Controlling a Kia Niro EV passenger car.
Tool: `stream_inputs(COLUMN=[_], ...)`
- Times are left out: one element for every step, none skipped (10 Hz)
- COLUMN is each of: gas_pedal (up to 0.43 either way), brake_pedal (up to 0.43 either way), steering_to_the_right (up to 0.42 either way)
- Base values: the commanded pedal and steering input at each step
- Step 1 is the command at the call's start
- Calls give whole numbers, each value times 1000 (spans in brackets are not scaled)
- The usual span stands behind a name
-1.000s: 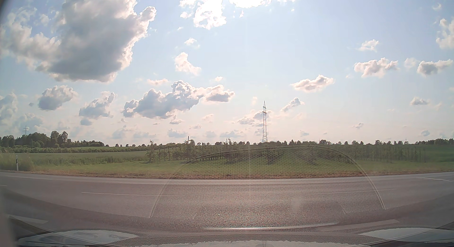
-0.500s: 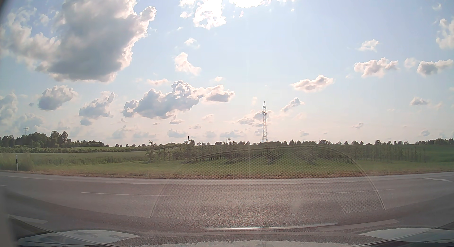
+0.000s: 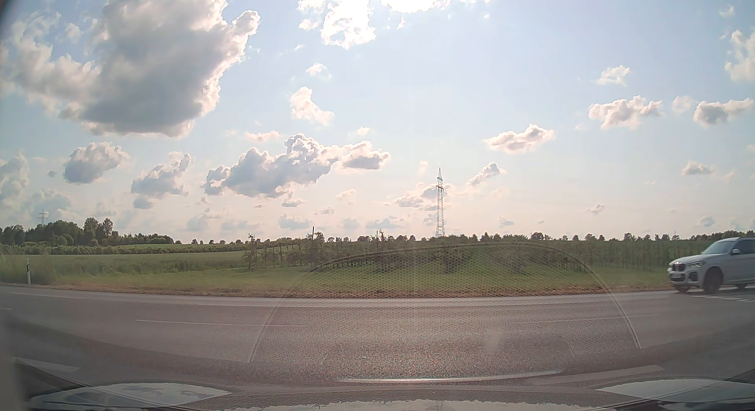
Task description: Follow the waypoints while adhering to traffic rules and regulations
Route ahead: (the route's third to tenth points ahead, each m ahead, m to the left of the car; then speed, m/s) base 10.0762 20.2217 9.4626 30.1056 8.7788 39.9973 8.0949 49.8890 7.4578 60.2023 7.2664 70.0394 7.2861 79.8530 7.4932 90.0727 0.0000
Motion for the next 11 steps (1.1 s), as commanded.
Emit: stream_inputs(gas_pedal=[0, 0, 0, 0, 0, 0, 0, 0, 0, 0, 0], brake_pedal=[354, 354, 354, 354, 354, 354, 354, 348, 354, 354, 354], steering_to_the_right=[0, 0, 0, 0, 0, 0, 0, 0, 0, 0, 0])
